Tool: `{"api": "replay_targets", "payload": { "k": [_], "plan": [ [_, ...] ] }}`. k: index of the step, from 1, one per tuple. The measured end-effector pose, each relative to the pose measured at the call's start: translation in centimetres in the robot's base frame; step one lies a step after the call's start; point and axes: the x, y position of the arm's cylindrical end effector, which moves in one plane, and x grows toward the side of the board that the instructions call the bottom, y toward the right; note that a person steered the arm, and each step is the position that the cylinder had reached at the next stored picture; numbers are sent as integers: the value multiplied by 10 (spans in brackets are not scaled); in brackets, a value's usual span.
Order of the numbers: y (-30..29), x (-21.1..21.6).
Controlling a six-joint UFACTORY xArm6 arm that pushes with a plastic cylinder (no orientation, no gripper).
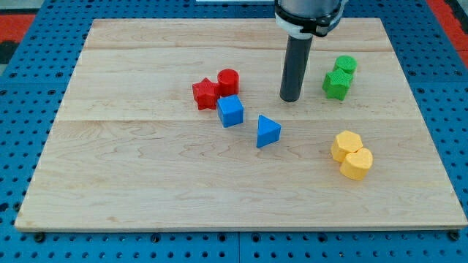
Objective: Place the blue blocks at the bottom center of the board
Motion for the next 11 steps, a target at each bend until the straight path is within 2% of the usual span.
{"api": "replay_targets", "payload": {
  "k": [1,2,3,4,5,6,7,8,9,10,11],
  "plan": [
    [-23,10],
    [-47,59],
    [-74,83],
    [-65,108],
    [-54,85],
    [-17,84],
    [-20,144],
    [-63,163],
    [-37,137],
    [-46,104],
    [-74,139]
  ]
}}
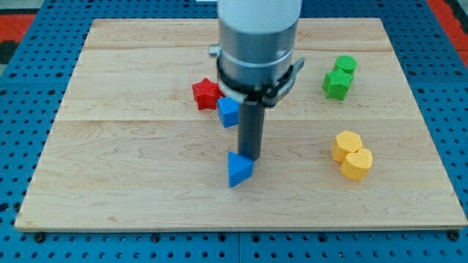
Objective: Place the blue blocks at the bottom center of the board
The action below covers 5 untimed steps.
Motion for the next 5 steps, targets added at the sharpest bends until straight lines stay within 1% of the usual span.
{"api": "replay_targets", "payload": {
  "k": [1,2,3,4,5],
  "plan": [
    [-3,3],
    [59,-61],
    [76,-109],
    [5,-114],
    [-29,-113]
  ]
}}
